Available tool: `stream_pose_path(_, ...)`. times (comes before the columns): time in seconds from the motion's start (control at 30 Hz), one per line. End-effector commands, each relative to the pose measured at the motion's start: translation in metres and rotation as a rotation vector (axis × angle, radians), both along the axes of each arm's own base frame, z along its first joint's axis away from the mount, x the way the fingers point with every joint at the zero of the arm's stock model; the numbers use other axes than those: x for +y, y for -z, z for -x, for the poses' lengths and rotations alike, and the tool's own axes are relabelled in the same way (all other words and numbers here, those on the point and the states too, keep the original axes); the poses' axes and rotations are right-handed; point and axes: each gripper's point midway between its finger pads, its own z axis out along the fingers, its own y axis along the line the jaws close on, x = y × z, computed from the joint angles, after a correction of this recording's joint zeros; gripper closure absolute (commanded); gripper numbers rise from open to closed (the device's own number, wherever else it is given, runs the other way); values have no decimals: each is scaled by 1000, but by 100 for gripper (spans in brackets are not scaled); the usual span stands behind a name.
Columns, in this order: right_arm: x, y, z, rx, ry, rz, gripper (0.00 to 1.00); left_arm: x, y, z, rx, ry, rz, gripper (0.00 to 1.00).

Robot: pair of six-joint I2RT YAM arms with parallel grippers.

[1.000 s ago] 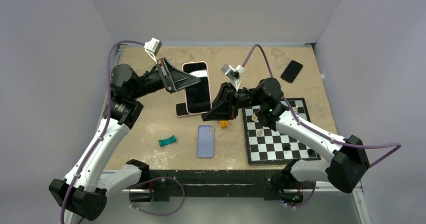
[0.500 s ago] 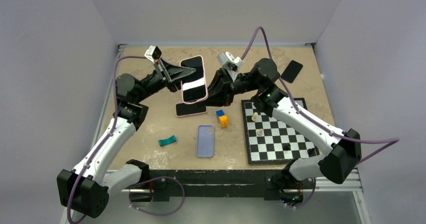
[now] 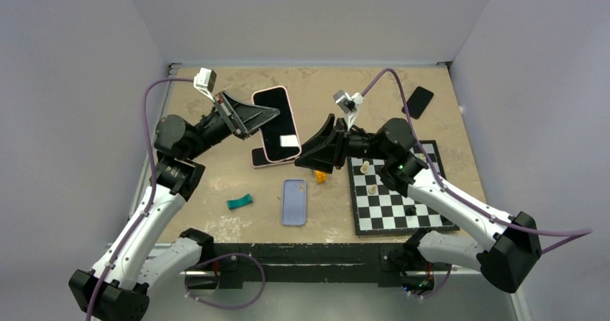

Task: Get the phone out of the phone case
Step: Remove the phone case from the phone.

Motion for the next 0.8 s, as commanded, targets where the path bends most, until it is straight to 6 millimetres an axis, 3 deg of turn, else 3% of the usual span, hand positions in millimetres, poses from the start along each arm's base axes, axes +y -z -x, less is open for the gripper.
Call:
stream_pose_path(0.0, -14, -40, 20, 8, -28, -136, 51, 10, -33, 2, -164, -97, -24, 100)
stream_pose_path(0.2, -13, -51, 22, -35, -46, -133, 56, 11, -39, 7, -178, -91, -28, 100)
stream_pose_path(0.53, -4, -57, 14, -38, -72, -152, 74, 9, -44, 16, -188, -51, -20, 100)
stream_pose_path(0.63, -2, -57, 14, -56, -82, -148, 84, 9, -46, 18, -189, -43, -17, 100)
stream_pose_path(0.7, -3, -58, 18, -116, -100, -150, 100, 8, -47, 20, -169, -23, -7, 100)
stream_pose_path(0.77, -6, -58, 23, -220, -113, -164, 100, 3, -42, 21, -67, 34, 19, 100)
